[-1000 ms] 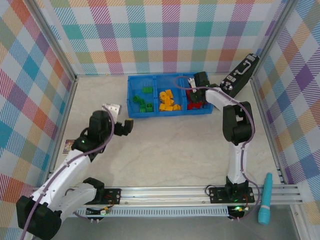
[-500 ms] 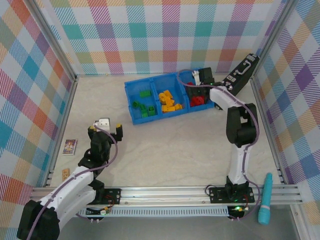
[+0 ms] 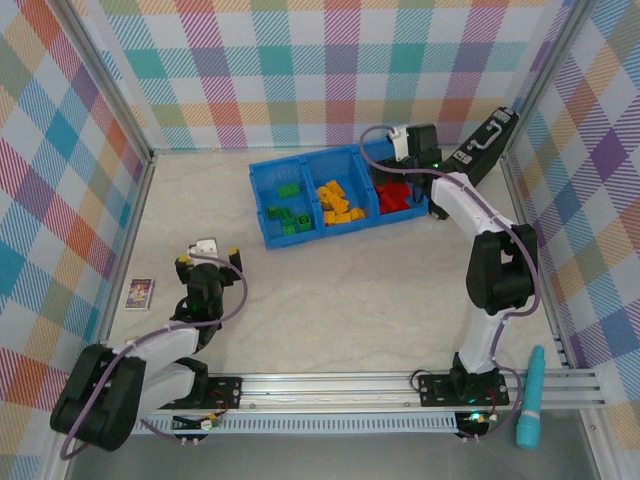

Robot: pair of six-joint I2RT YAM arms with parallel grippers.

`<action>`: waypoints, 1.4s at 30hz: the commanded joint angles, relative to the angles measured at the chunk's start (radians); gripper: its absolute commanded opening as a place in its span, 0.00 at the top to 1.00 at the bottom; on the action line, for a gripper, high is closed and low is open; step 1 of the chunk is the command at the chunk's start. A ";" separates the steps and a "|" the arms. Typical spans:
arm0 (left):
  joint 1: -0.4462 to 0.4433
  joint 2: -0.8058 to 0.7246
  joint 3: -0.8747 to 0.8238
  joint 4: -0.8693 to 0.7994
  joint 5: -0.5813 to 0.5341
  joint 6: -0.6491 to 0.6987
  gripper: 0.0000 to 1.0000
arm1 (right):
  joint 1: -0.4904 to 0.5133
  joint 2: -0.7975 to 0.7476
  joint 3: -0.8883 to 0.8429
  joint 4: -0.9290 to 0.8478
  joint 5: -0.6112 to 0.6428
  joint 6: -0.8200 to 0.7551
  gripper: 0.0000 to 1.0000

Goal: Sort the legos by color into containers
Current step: Reset both arms

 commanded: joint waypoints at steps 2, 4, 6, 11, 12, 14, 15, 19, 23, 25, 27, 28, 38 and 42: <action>0.035 0.162 0.041 0.252 0.004 0.008 0.00 | 0.007 -0.053 -0.019 -0.022 -0.041 0.040 0.01; 0.045 0.240 0.057 0.325 0.010 0.018 0.00 | 0.007 -0.084 -0.030 -0.038 -0.041 0.042 0.01; 0.056 0.338 0.077 0.393 0.006 0.018 0.00 | 0.007 -0.133 -0.048 -0.065 -0.039 0.042 0.01; 0.095 0.403 0.139 0.321 0.104 0.006 0.00 | 0.006 -0.328 -0.222 -0.091 0.020 0.106 0.01; 0.111 0.414 0.149 0.302 0.132 -0.005 0.00 | 0.005 -0.371 -0.269 -0.088 0.036 0.121 0.01; 0.139 0.481 0.193 0.309 0.166 -0.013 0.00 | 0.004 -0.477 -0.407 -0.060 0.084 0.159 0.01; 0.154 0.448 0.245 0.146 0.203 -0.036 0.00 | 0.002 -0.523 -0.468 -0.037 0.109 0.176 0.01; 0.191 0.452 0.236 0.155 0.286 -0.045 0.00 | -0.016 -0.705 -0.756 0.106 0.227 0.226 0.01; 0.190 0.456 0.233 0.174 0.284 -0.040 0.00 | -0.064 -0.833 -1.085 0.504 0.209 0.154 0.01; 0.190 0.454 0.234 0.168 0.284 -0.041 0.00 | -0.097 -0.861 -1.246 0.771 0.136 0.121 0.01; 0.190 0.454 0.234 0.169 0.283 -0.042 0.00 | -0.140 -0.844 -1.340 0.973 0.078 0.126 0.01; 0.190 0.456 0.234 0.170 0.282 -0.041 0.00 | -0.163 -0.817 -1.351 1.018 0.053 0.133 0.01; 0.186 0.454 0.235 0.169 0.284 -0.037 0.00 | -0.219 -0.330 -1.289 1.397 -0.075 0.128 0.01; 0.187 0.456 0.235 0.167 0.285 -0.034 0.00 | -0.220 -0.322 -1.201 1.217 -0.051 0.135 0.01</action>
